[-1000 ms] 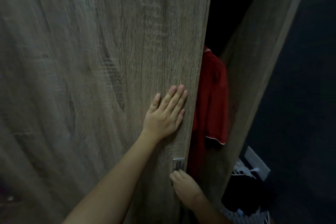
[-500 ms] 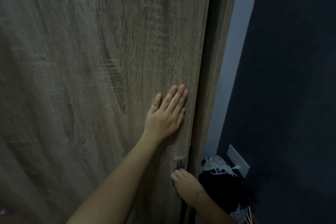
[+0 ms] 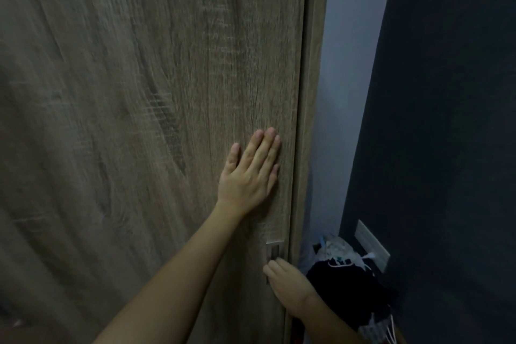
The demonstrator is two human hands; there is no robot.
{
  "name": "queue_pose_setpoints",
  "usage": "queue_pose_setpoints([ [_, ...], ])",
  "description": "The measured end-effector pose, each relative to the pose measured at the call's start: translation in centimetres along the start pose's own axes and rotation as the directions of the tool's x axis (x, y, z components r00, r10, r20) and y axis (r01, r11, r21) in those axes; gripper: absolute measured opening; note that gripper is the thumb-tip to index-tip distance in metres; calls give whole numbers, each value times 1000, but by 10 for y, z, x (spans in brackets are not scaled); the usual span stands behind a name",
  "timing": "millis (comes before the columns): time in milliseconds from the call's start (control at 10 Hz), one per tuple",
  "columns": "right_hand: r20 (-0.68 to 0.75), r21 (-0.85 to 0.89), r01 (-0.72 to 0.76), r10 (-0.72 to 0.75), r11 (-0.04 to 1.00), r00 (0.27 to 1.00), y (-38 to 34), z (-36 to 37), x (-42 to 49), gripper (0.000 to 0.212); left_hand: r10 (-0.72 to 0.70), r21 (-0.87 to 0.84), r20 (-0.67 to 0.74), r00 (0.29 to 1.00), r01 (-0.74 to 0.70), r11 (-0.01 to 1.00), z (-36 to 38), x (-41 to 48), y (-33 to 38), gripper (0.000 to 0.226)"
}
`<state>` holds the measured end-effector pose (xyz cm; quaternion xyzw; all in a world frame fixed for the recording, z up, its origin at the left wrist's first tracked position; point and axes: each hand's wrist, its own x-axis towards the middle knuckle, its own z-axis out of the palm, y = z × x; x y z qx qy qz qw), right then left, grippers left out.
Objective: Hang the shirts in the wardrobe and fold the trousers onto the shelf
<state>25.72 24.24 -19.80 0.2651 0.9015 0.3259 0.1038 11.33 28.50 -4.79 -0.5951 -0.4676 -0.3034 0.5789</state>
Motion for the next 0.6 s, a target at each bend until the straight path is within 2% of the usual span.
queue_pose_setpoints([
  [100, 108, 52, 143, -148, 988, 983, -4, 9, 5, 38, 5, -38, 40, 999, -4, 999, -7, 3, 0, 60],
  [200, 89, 91, 137, -145, 986, 985, -2, 3, 1, 36, 69, -104, 147, 987, -54, 993, -29, 3, -11, 61],
  [300, 155, 216, 13, -48, 976, 987, 1, -11, -7, 28, 93, -187, 217, 972, -52, 981, -47, -6, -24, 61],
  [400, 15, 493, -196, 217, 848, 976, -6, -42, -17, 27, -54, -164, 308, 950, 109, 980, -81, -40, -58, 58],
  [500, -38, 677, -256, 380, 690, 924, -10, -77, -20, 41, -162, -94, 428, 889, 222, 970, -110, -69, -83, 56],
  [600, -38, 703, -337, 507, 626, 861, 0, -137, -17, 57, -270, -57, 641, 718, 395, 917, -148, -80, -114, 65],
])
